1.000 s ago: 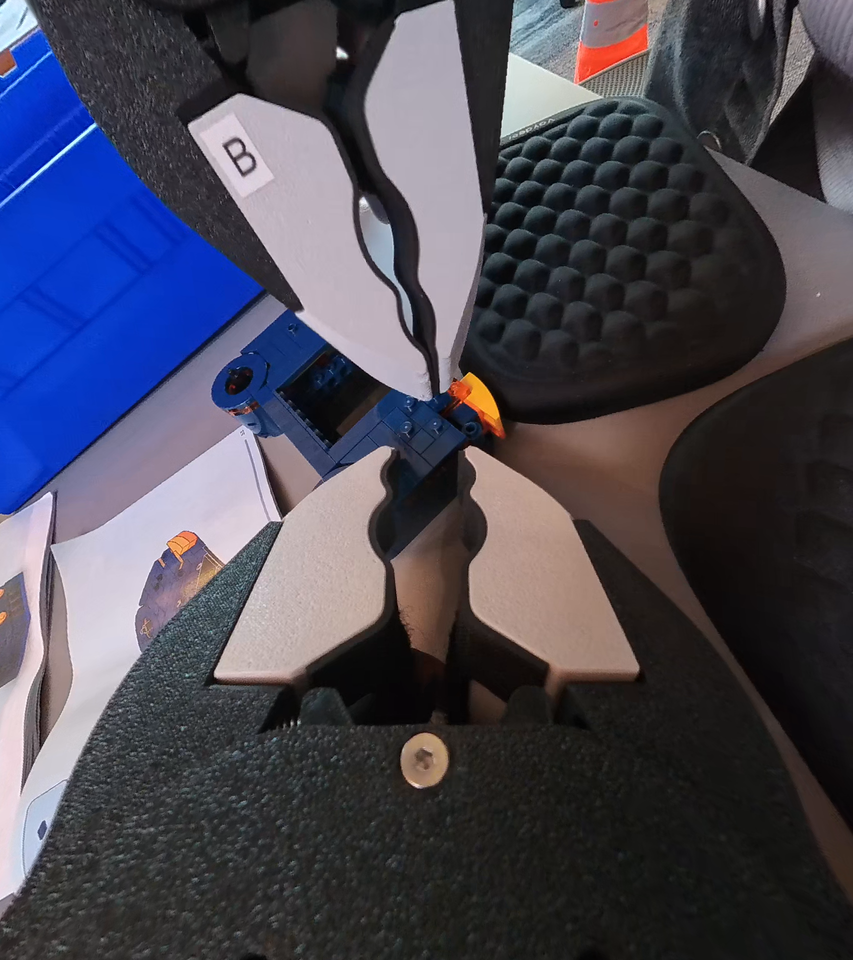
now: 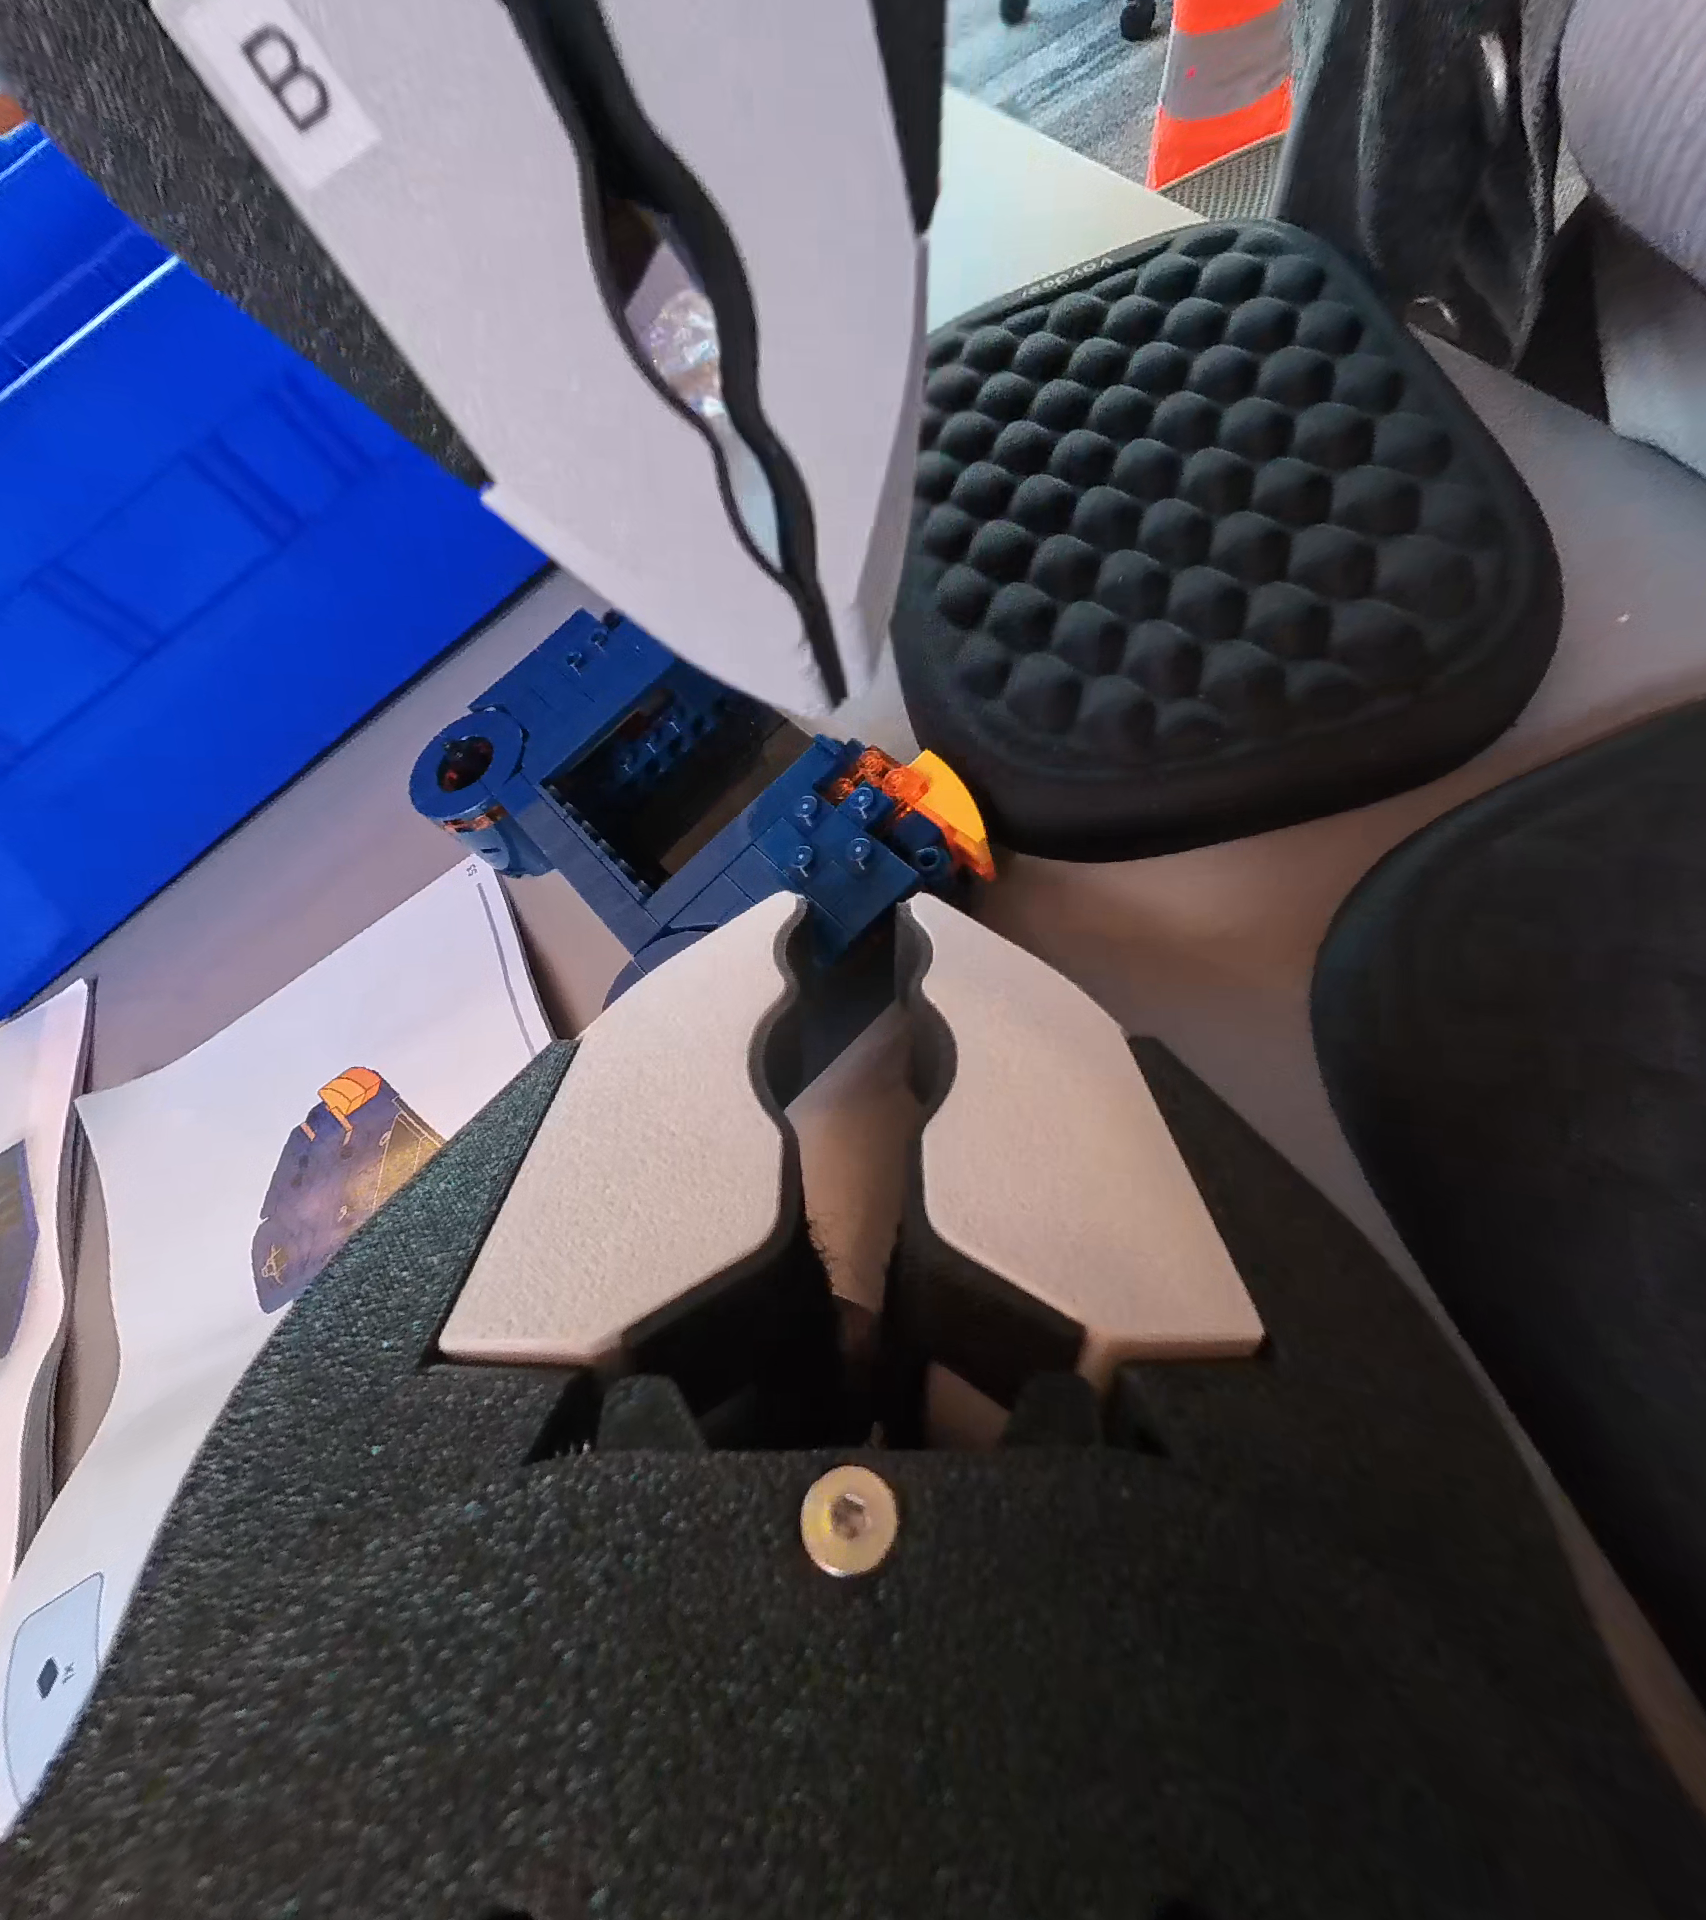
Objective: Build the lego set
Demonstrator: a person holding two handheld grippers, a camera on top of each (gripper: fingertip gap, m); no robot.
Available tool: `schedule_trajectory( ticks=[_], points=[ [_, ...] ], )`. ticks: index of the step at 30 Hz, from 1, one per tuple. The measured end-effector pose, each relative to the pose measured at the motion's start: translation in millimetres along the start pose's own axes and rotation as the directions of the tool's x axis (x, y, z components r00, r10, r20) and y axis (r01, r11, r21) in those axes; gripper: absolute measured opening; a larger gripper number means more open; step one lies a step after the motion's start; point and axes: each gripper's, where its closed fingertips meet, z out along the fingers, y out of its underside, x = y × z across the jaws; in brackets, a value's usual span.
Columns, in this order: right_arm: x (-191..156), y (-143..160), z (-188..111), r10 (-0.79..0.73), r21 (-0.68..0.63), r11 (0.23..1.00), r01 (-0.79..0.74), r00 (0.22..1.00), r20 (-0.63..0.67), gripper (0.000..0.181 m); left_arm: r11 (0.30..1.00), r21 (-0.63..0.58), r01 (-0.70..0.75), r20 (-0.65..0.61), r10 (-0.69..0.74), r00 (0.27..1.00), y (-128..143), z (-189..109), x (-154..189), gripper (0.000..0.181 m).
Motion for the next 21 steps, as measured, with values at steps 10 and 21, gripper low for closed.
schedule_trajectory(
  ticks=[10, 21],
  points=[
    [2.7, 11.7, 20.7, -0.009, -0.058, 0.998, 0.01, 1.0, 0.003, 0.0, 1.0, -0.003, -0.003, 0.005, 0.003, 1.0, 0.2, 0.1, 0.0, 0.014],
    [2.7, 9.9, 20.9, -0.059, -0.092, 0.994, 0.061, 0.998, 0.024, 0.0, 1.0, -0.004, -0.002, 0.008, 0.002, 1.0, 0.3, 0.2, -0.2, 0.014]
  ],
)
